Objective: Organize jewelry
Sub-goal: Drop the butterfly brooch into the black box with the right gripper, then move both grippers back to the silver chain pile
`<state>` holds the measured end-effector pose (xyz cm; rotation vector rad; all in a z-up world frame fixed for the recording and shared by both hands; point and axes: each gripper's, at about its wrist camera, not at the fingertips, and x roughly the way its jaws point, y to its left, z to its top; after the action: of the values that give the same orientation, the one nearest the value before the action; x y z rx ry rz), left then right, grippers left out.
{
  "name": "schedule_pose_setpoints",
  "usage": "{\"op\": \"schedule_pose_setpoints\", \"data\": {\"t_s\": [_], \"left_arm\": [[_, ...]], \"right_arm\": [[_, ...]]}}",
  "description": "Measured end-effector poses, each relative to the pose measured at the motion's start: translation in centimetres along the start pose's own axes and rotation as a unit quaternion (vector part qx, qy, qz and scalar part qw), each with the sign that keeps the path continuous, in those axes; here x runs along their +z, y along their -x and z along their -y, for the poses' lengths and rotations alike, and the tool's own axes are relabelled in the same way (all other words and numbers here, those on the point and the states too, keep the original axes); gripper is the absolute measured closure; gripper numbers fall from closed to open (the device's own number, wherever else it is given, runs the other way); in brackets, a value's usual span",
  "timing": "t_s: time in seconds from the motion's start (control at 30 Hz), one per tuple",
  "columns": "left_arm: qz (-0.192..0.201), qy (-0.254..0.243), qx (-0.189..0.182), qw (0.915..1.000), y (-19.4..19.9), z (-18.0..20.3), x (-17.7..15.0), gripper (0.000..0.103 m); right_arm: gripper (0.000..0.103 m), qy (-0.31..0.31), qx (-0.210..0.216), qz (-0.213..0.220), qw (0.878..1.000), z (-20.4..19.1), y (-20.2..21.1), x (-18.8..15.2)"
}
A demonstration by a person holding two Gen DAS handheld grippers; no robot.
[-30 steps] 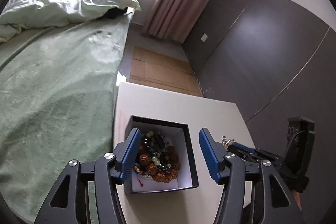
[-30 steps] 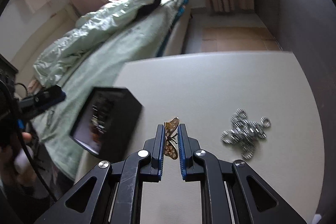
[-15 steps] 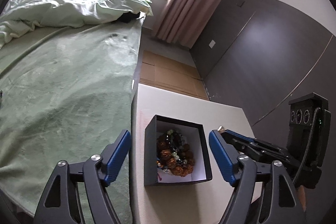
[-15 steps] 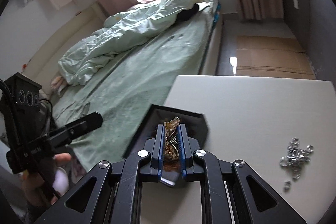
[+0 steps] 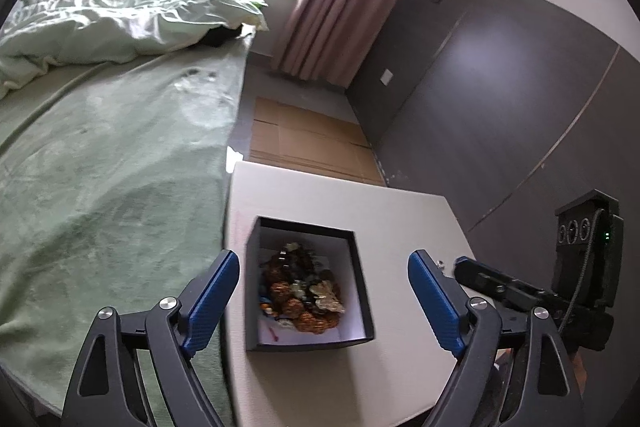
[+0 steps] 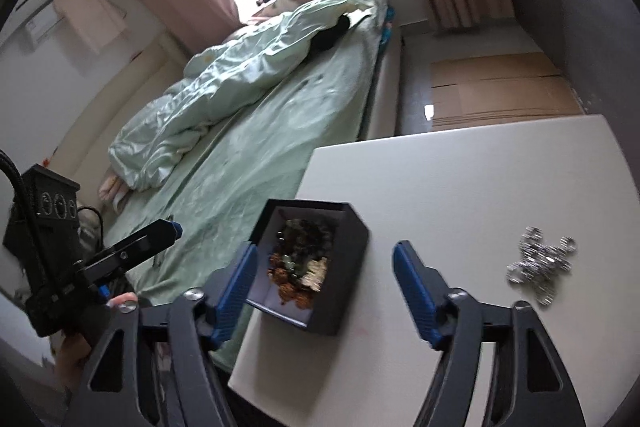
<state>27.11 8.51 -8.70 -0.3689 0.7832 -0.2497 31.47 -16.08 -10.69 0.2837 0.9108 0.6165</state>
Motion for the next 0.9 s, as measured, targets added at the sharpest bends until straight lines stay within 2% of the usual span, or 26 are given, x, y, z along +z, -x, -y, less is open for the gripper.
{"op": "schedule_pose_setpoints", "data": {"t_s": [0.07, 0.3, 0.4, 0.9], "left_arm": [[-0.004, -0.009, -0.005, 0.9999, -0.4, 1.0, 0.0, 0.013], [-0.013, -0.033, -0.019, 0.9992, -2.0, 4.2, -0.4, 0.012], [-0.019, -0.045, -0.025, 0.9985, -2.6, 5.6, -0.7, 0.012], [-0.059, -0.097, -0.045, 0.9925, -8.1, 11.6, -1.6, 0.012]], "right_arm": [[0.021, -0.010, -0.004, 0.013, 1.000, 1.0, 1.3, -0.3], [0.020, -0.055, -0.033, 0.029, 0.998, 5.5, 4.7, -0.9], [0.010, -0.070, -0.040, 0.028, 0.996, 7.3, 5.8, -1.3], [0.009, -0.137, -0.096, 0.055, 0.984, 13.5, 10.3, -3.3]]}}
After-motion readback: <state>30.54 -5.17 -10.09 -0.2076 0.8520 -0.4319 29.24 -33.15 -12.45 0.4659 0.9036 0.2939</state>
